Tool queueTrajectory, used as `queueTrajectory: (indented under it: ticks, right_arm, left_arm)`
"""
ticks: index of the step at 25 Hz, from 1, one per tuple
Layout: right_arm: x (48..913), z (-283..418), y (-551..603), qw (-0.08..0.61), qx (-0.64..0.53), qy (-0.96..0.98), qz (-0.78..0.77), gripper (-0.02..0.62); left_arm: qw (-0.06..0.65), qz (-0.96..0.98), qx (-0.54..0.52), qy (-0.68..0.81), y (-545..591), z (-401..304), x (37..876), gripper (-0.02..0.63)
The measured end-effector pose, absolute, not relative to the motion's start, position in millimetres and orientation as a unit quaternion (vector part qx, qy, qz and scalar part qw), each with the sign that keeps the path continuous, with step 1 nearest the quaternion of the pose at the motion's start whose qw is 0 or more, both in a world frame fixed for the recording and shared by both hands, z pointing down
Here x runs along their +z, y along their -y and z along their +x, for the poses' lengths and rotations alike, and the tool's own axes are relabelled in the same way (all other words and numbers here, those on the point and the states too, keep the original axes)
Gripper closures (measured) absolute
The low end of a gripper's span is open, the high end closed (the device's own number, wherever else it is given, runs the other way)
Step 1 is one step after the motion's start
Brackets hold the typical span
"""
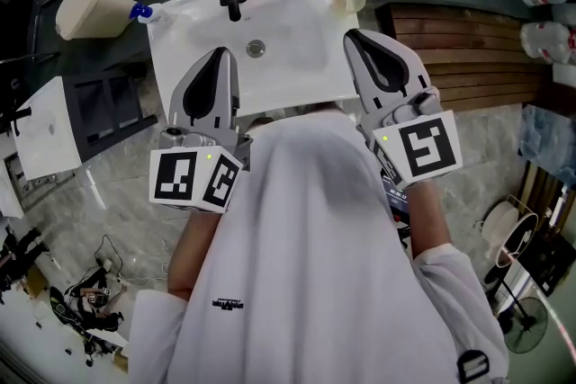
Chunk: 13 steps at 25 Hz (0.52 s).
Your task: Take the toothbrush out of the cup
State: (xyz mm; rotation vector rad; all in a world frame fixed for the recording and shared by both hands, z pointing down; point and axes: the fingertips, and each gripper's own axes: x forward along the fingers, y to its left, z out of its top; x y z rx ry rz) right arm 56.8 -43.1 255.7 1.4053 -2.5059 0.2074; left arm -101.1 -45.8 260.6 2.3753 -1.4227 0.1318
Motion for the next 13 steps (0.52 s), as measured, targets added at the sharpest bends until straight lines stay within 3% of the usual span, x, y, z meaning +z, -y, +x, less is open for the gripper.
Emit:
queueTrajectory:
  ticks: [13]
  right_arm:
    - [246.8, 54.8, 48.9, 0.119, 0.063, 0.86, 0.492, 0.588]
  left_arm:
    - [0.177, 0.849, 0.045, 0.495, 51.9, -98.1, 255.6, 0.601]
